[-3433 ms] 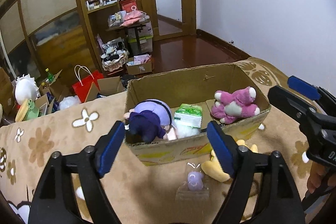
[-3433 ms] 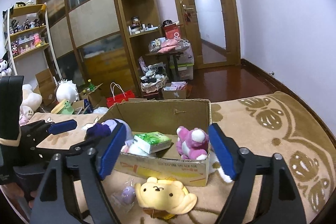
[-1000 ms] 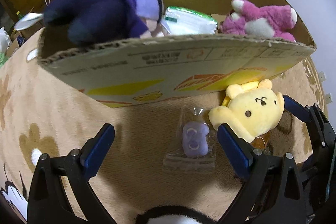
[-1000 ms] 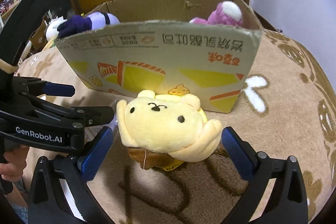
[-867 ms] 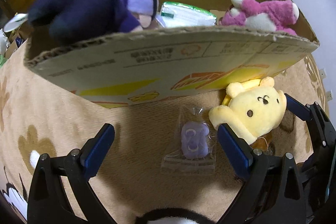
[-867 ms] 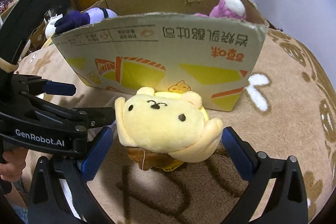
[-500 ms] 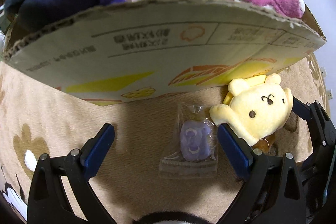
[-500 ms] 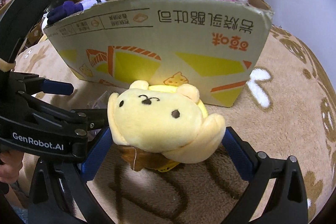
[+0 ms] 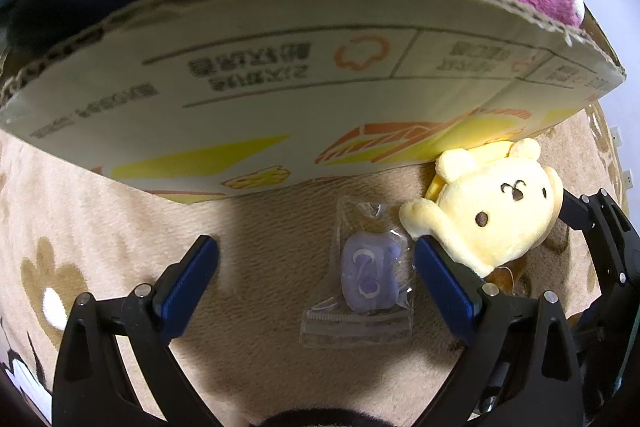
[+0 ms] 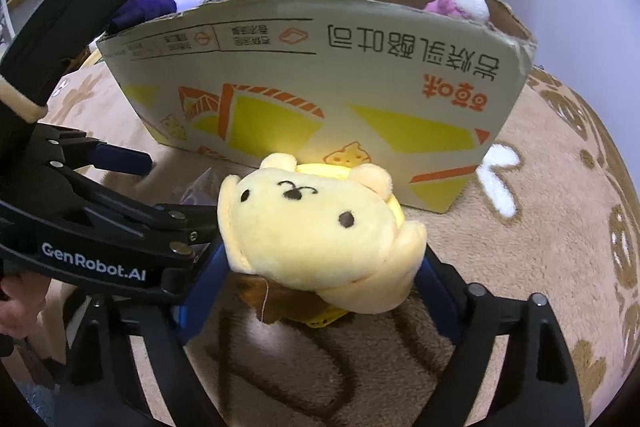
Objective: Organize soft objects
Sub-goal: 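Grasp clear bag with left tool while right tool grasps yellow plush bear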
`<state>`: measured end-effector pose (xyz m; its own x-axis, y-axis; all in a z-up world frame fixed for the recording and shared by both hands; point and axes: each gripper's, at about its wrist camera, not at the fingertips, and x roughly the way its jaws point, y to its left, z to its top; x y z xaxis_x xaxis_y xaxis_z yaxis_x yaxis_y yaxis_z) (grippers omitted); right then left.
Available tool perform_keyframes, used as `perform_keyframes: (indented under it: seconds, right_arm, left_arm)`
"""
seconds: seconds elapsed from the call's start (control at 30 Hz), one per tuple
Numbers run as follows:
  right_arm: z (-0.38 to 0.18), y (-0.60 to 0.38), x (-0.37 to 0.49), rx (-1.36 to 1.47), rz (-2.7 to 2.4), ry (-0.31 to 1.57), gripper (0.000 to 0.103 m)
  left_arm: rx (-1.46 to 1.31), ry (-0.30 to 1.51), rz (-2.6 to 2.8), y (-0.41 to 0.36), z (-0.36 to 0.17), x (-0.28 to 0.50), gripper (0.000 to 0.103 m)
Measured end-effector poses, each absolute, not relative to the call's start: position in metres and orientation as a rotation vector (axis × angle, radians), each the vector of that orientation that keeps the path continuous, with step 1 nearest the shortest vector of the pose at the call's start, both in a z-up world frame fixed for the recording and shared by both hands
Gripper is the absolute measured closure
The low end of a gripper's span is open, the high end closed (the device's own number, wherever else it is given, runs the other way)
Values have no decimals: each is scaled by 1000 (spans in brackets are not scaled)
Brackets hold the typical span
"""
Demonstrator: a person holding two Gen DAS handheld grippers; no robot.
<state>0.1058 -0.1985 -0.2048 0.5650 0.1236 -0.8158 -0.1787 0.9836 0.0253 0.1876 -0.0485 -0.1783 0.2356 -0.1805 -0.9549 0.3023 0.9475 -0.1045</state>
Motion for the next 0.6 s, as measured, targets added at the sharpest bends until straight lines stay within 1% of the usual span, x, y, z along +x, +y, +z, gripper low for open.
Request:
perform_keyframes:
  seconds: [0.07,0.37,0.6]
  right_arm:
    - [-203,-199,104,-64,177,954,14]
    - [-195,-203,93,-128,115,947,15]
    - [-195,-211,90,-99,109,962,15]
  left_arm:
    - [106,1293,-339,-52,-179,187,5]
    - [123,1281,-361,-63,-186,186,5]
    - [160,1257,-343,-74,-196,185,5]
